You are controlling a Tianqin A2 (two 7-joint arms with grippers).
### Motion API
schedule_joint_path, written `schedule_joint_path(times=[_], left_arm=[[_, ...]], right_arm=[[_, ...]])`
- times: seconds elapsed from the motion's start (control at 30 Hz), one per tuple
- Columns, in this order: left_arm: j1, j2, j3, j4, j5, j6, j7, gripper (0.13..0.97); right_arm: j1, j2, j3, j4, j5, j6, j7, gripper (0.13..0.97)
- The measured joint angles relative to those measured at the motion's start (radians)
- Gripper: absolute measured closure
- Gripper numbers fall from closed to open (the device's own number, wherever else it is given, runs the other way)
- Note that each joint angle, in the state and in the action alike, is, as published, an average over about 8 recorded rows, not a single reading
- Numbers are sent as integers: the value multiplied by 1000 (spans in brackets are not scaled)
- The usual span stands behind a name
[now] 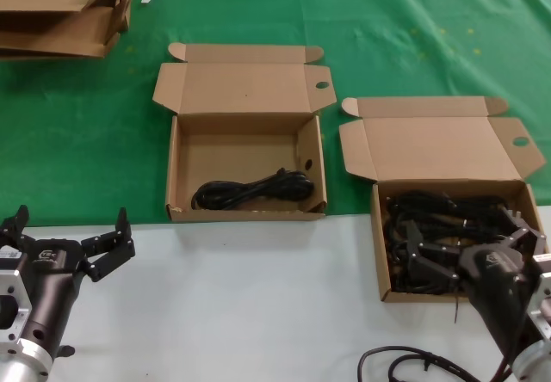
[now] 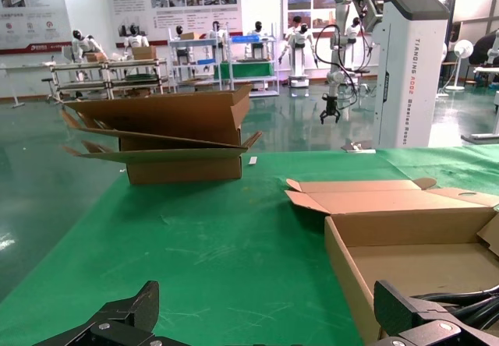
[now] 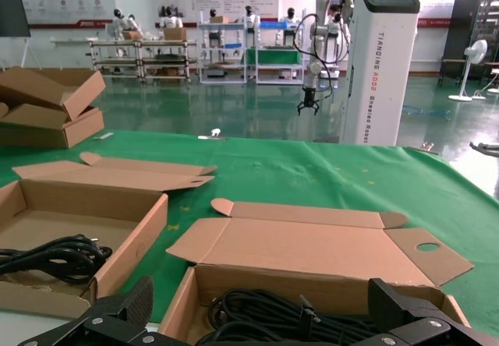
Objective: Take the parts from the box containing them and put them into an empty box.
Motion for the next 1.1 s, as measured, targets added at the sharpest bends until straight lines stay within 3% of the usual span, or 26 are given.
schedule_joint_path(times=[1.1], left_arm=[[0,0,0,0,0,0,0,132]], right_arm=[[0,0,0,0,0,0,0,129]])
